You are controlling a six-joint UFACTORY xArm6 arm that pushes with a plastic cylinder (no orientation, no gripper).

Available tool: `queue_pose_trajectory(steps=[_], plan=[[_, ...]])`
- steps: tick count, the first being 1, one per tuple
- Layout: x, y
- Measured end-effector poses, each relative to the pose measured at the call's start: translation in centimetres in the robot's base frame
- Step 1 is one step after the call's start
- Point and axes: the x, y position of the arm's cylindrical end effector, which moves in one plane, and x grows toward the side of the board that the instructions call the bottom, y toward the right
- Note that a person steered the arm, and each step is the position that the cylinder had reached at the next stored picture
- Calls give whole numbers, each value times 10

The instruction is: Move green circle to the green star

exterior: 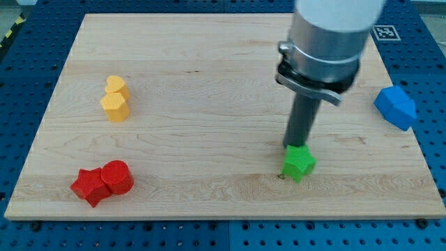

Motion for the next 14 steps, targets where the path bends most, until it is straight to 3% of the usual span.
queue_pose_trajectory(steps=[1,4,5,6,7,8,10,12,13,14], plan=[[4,4],[-154,3],[-189,48],[-210,134],[-260,194],[-292,173],[-255,28],[-297,28],[-283,5],[-222,5]])
